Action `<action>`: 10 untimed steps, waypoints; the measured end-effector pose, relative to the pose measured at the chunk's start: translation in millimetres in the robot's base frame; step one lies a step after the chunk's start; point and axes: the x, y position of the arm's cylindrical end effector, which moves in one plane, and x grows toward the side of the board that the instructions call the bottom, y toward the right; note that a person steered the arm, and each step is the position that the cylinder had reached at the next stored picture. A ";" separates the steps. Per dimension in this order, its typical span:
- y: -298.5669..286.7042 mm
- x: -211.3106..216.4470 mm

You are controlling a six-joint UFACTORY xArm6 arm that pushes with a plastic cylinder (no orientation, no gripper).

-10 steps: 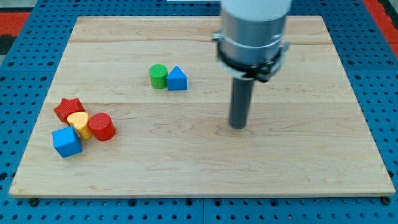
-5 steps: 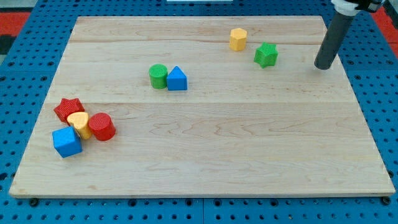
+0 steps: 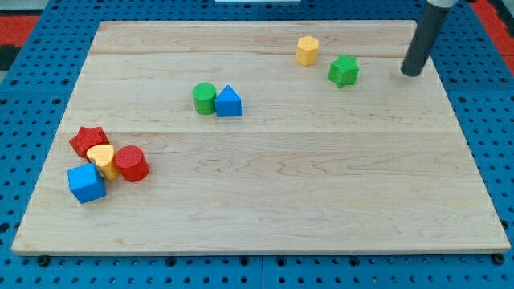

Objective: Drag the yellow hexagon to the right of red star

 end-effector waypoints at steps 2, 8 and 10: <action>-54.7 -63.2; -141.4 65.7; -168.0 156.3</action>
